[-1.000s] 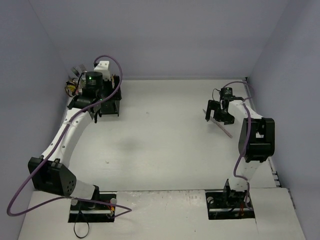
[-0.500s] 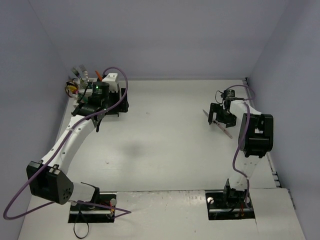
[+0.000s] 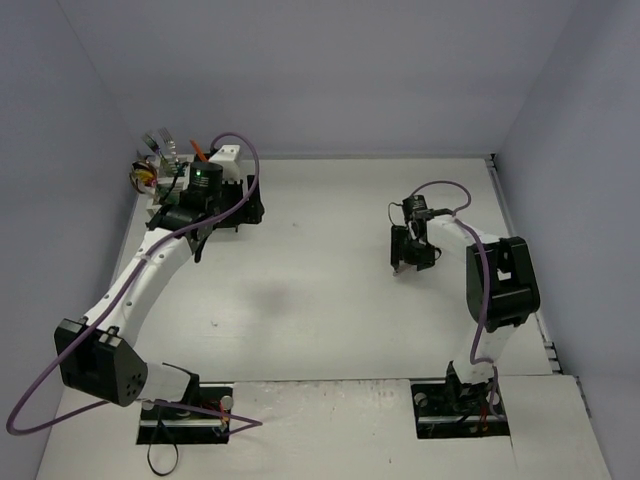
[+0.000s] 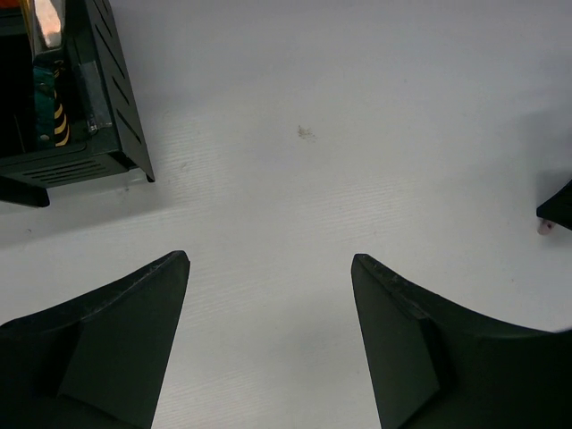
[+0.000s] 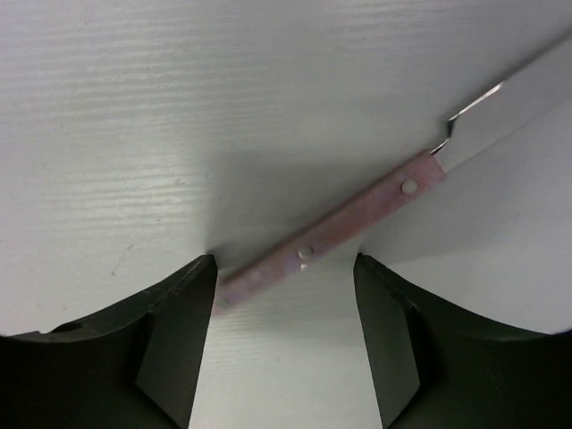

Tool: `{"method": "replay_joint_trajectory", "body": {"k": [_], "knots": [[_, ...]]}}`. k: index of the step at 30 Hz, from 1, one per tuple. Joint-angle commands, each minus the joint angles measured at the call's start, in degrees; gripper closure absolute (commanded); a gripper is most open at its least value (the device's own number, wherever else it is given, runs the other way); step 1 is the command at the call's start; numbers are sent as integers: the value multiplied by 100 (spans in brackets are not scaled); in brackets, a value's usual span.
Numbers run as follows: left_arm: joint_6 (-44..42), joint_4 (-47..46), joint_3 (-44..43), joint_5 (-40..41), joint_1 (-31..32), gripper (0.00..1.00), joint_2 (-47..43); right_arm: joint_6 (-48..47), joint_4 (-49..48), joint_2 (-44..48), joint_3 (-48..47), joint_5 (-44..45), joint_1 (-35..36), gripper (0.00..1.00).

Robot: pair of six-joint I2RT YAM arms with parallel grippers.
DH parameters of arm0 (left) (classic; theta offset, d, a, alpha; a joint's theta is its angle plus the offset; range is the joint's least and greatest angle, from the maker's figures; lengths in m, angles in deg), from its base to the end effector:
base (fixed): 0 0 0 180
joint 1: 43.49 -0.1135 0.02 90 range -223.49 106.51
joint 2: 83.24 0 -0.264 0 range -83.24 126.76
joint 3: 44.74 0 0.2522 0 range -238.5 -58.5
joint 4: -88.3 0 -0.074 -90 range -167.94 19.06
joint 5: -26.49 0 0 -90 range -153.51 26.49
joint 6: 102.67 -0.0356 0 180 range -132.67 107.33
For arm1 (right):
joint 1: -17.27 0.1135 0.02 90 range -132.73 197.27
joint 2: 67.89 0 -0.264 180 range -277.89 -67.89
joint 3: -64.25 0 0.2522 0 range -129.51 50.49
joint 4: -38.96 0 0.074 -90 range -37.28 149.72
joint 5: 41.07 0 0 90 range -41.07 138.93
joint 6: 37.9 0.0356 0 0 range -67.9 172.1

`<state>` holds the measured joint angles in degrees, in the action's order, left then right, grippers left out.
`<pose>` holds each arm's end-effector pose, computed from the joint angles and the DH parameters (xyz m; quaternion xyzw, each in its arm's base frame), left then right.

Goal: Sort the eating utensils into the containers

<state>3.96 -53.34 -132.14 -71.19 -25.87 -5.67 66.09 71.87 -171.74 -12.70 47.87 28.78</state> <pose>0.2918 -0.0977 0.3622 0.0416 0.8573 -0.2052 0.4704 0.3558 0.0731 0.1610 0.0185 0.9653 0.0662 0.2520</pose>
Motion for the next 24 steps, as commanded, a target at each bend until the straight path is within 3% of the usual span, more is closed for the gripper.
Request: {"method": "replay_joint_trajectory", "body": {"k": [1, 4, 8, 12, 16, 24], "knots": [[191, -293, -358, -148, 83, 29, -41, 351, 478, -142, 356, 291, 213, 51], [283, -314, -353, -248, 100, 29, -32, 375, 435, -228, 327, 396, 270, 69], [374, -316, -327, -300, 175, 29, -36, 585, 307, -280, 316, 362, 294, 78], [514, -333, -266, -399, 215, 29, -75, 650, 179, -293, 325, 353, 376, 99], [778, -547, -118, -633, 215, 29, -140, 546, -48, -170, 306, 212, 637, 100], [1508, -1057, 82, -1192, 224, 27, -159, 180, -885, 962, 395, -412, 1414, 100]]}}
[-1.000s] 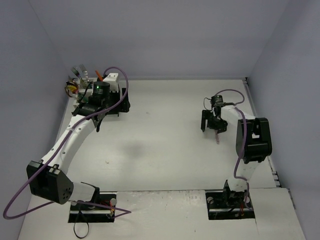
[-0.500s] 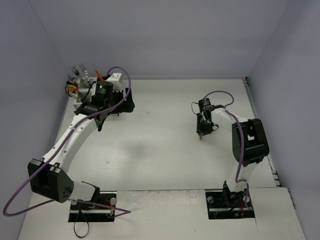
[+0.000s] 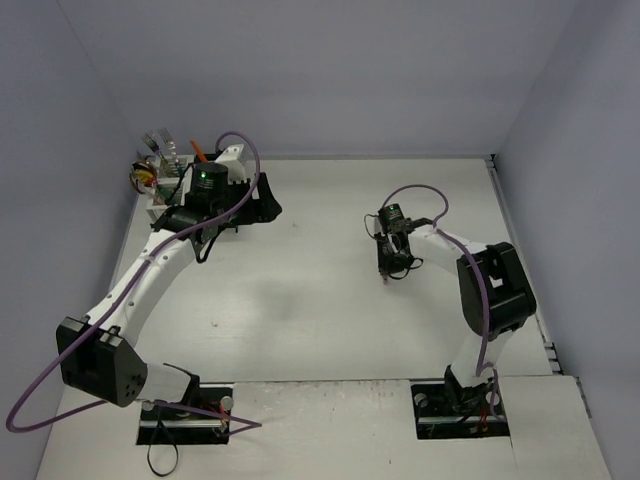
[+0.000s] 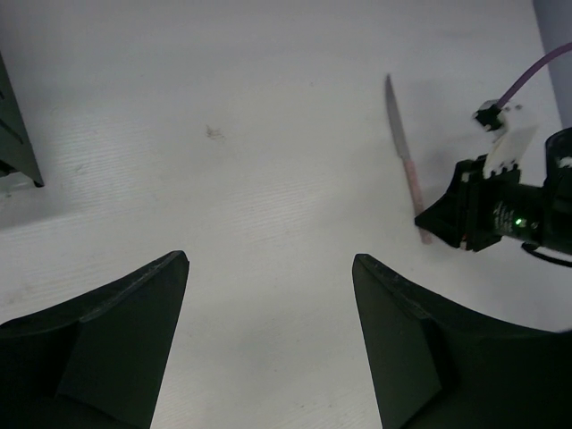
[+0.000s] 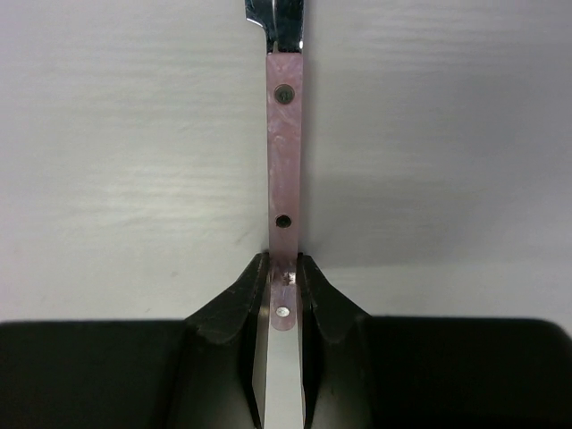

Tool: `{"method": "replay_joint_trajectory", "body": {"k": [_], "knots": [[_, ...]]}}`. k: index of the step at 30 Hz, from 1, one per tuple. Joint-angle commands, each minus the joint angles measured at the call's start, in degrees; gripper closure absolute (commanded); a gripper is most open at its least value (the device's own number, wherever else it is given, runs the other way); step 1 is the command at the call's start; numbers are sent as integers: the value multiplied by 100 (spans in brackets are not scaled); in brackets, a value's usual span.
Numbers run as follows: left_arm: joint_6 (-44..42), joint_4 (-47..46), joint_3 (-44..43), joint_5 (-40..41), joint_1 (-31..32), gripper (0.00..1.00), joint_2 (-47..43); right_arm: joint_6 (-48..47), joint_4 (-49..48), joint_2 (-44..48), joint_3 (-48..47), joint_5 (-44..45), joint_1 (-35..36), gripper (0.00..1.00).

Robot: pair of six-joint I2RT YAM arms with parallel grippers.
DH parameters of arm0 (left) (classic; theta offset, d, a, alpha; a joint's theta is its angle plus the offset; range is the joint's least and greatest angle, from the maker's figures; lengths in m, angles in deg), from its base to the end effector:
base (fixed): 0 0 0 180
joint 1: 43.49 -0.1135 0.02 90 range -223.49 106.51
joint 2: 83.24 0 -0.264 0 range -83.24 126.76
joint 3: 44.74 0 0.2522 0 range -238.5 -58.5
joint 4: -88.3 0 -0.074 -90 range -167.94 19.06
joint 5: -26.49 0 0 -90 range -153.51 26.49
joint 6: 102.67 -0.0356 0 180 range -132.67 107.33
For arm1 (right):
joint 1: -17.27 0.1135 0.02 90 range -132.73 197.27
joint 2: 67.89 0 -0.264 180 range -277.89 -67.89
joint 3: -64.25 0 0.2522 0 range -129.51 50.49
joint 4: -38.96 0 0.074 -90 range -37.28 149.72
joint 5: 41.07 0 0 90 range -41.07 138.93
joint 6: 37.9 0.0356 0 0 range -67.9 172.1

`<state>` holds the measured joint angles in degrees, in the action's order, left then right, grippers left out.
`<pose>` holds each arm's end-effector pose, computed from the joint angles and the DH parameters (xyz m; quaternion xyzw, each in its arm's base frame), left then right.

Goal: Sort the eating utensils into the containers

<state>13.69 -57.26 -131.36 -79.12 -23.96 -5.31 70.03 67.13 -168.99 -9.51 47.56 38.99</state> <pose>0.2905 -0.1132 0.3627 0.0221 0.8419 -0.3113 0.4403 0.3313 0.1329 0.1664 -0.0351 0.9543 0.1113 0.2750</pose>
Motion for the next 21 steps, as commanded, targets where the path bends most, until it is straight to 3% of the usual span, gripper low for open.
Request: {"method": "replay_joint_trajectory", "body": {"k": [1, 10, 21], "knots": [[673, -770, 34, -485, 35, 26, -189, -288, -540, 848, 96, -432, 555, 100], [1433, -1742, 237, -882, 130, 18, -120, -783, -1783, 2298, 294, -952, 1388, 100], [1607, -2533, 242, -997, 353, 17, -103, -653, -2122, 2681, 11, -1287, 1968, 100]]}}
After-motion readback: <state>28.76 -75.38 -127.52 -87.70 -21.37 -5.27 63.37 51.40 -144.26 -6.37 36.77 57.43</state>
